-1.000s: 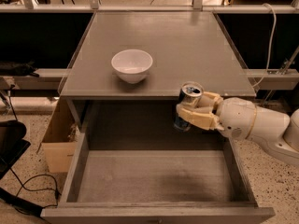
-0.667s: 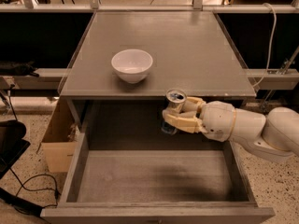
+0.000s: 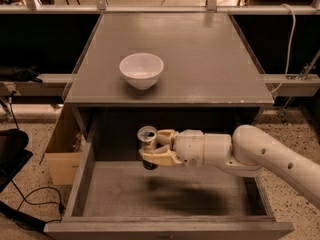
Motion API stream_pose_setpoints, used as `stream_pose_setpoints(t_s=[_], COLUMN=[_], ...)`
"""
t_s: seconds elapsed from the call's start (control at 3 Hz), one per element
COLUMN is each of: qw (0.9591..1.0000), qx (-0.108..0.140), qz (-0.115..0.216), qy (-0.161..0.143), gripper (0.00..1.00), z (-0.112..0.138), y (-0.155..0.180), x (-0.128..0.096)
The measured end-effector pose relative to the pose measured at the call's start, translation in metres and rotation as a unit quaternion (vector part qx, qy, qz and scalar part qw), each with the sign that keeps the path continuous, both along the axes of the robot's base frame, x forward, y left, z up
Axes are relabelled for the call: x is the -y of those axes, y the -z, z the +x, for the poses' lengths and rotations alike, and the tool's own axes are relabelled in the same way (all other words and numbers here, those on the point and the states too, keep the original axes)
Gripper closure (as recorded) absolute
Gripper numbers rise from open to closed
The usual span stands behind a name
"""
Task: Place redbull can into top drawer
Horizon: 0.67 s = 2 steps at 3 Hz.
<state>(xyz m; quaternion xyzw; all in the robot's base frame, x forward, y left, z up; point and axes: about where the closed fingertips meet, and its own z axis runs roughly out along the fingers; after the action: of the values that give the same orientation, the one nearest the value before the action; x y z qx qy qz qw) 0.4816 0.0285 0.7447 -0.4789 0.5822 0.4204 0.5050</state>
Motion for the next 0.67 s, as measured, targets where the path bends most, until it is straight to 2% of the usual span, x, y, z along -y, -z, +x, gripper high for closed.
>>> stream_pose_setpoints(t_s=[0.33,0.67], qw=[0.9997,0.9995], qx=[0.0,0.002], qz=[-0.019,-0.031], qy=[-0.012,-0.007], gripper=[1.0,1.0], z=[-0.015,-0.024], y=[0.035,0.064], x=[-0.026,-0.039])
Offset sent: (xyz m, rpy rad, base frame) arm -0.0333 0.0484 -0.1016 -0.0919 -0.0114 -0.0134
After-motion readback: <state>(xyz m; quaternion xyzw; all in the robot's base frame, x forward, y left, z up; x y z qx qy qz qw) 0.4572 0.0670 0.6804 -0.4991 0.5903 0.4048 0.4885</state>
